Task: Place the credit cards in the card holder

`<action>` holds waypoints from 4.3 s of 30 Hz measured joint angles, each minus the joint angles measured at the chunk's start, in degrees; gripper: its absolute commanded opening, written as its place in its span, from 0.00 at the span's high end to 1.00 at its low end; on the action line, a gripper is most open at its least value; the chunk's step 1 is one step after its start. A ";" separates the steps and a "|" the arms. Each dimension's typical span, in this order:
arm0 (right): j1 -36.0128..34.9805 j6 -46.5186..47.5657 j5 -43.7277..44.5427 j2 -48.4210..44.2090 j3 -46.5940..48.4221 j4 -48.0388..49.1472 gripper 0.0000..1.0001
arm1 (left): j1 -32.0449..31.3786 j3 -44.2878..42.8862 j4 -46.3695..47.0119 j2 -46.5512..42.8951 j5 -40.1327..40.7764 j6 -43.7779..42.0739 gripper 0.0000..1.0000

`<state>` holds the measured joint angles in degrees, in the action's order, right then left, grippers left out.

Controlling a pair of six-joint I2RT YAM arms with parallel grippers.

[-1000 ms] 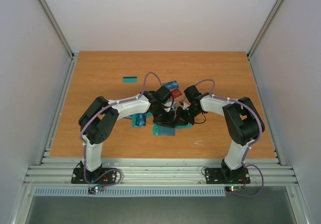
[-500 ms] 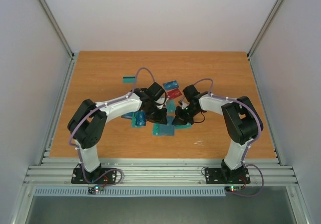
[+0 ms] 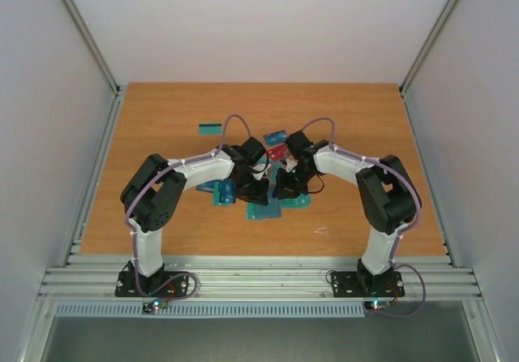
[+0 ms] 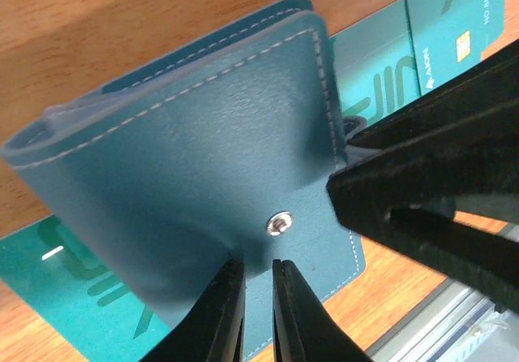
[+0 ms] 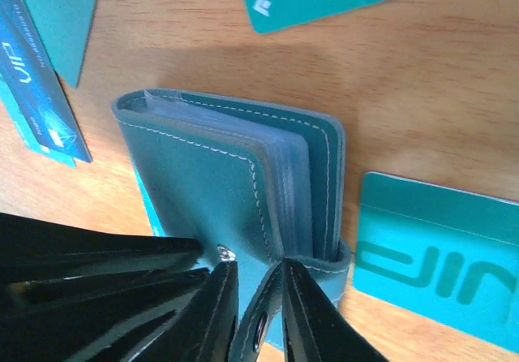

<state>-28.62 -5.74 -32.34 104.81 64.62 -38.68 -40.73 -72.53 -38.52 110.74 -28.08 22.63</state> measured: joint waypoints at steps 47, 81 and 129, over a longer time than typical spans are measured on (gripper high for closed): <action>-3.48 3.21 4.09 -0.37 5.62 -8.48 0.99 | 2.14 4.96 2.29 -3.80 0.35 -0.24 0.89; -6.78 11.41 12.96 1.88 14.23 -17.27 0.65 | 2.14 -1.62 -1.09 1.38 0.22 -0.61 0.93; -7.74 9.81 13.70 3.43 15.63 -17.07 0.99 | 2.51 -0.94 0.28 1.49 -1.33 -0.22 0.95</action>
<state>-36.36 4.08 -18.63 108.25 80.25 -55.75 -38.22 -73.47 -38.24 112.22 -29.41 22.41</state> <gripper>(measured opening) 0.018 0.052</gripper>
